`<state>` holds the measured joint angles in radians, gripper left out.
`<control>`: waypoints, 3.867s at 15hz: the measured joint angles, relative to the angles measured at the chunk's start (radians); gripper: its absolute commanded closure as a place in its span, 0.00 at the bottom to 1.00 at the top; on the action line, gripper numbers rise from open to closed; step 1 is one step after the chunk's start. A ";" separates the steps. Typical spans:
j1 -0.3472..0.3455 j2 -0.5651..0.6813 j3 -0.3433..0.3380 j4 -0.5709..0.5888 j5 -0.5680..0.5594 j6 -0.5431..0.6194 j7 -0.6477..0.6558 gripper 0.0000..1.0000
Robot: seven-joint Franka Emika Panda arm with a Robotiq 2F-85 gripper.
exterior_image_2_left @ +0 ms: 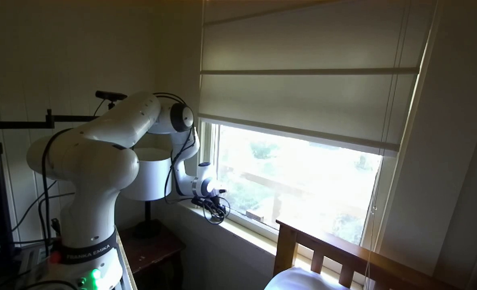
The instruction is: Pick up the white object from the windowsill and put it on the headrest of the bottom bed.
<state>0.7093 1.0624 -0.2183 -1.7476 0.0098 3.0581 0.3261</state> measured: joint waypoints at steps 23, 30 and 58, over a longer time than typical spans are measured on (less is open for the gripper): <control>0.094 -0.237 -0.062 -0.630 0.703 0.454 0.085 0.58; 0.200 -0.382 -0.159 -0.835 0.857 0.463 0.088 0.33; 0.210 -0.534 -0.671 -0.830 1.044 0.517 0.032 0.58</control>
<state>0.9189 0.5286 -0.8892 -2.5772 1.0542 3.5754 0.3583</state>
